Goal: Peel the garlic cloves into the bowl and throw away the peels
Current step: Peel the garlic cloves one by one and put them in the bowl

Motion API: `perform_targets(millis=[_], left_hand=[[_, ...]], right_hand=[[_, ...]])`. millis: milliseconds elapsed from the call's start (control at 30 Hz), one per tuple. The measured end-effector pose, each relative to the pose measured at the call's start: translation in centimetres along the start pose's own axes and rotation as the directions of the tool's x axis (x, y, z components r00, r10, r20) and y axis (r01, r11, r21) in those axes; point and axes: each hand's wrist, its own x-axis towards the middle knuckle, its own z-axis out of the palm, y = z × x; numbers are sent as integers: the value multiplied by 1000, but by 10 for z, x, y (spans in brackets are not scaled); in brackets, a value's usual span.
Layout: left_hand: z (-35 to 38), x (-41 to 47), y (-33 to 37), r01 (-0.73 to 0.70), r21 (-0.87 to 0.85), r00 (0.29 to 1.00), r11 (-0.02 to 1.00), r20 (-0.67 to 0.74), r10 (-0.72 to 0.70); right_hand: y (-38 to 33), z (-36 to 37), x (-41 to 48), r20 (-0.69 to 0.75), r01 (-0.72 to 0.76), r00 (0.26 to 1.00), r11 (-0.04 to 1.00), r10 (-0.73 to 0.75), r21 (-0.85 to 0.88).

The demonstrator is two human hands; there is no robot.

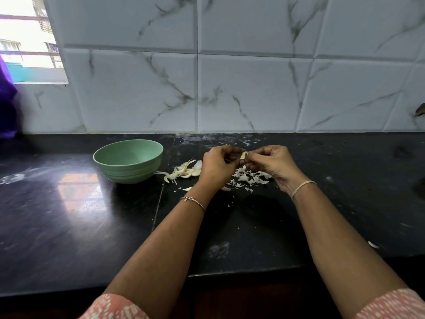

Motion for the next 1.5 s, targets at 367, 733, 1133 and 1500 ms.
perform_targets(millis=[367, 733, 1133, 1500], left_hand=[[-3, -1, 0, 1, -36, 1000, 999, 13, 0], [-1, 0, -1, 43, -84, 999, 996, 28, -41], [0, -2, 1, -1, -21, 999, 1000, 46, 2], [1, -1, -1, -39, 31, 998, 999, 46, 38]], right_hand=[[0, 0, 1, 15, -12, 1000, 1000, 11, 28], [-3, 1, -1, -7, -8, 1000, 999, 9, 38], [-2, 4, 0, -18, -48, 999, 999, 49, 23], [-3, 5, 1, -13, -112, 993, 991, 114, 73]])
